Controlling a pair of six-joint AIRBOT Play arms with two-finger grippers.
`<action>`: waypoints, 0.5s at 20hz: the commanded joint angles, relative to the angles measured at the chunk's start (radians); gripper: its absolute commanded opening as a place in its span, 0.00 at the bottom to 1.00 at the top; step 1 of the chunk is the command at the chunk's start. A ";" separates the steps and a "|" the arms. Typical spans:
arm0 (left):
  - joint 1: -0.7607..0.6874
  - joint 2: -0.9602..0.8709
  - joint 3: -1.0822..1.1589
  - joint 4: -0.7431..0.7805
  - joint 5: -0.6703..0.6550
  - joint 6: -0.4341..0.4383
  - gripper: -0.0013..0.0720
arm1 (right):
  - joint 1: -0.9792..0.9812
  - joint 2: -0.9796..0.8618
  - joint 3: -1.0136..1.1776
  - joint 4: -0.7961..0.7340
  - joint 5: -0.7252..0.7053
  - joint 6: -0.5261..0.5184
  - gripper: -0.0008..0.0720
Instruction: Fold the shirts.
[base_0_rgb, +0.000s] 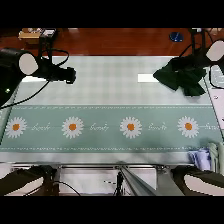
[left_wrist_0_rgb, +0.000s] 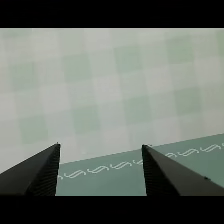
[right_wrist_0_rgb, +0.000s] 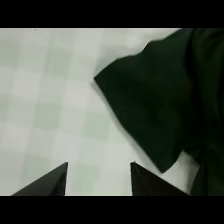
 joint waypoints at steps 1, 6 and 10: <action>-0.001 -0.003 0.000 -0.009 0.005 0.000 0.84 | -0.010 -0.011 0.001 -0.216 -0.276 0.085 0.65; -0.001 -0.004 0.000 -0.008 0.005 0.000 0.84 | -0.142 -0.137 0.001 -0.427 -0.333 0.427 0.65; -0.002 -0.004 0.000 -0.009 0.016 0.000 0.84 | -0.262 -0.245 0.001 -0.302 -0.329 0.474 0.68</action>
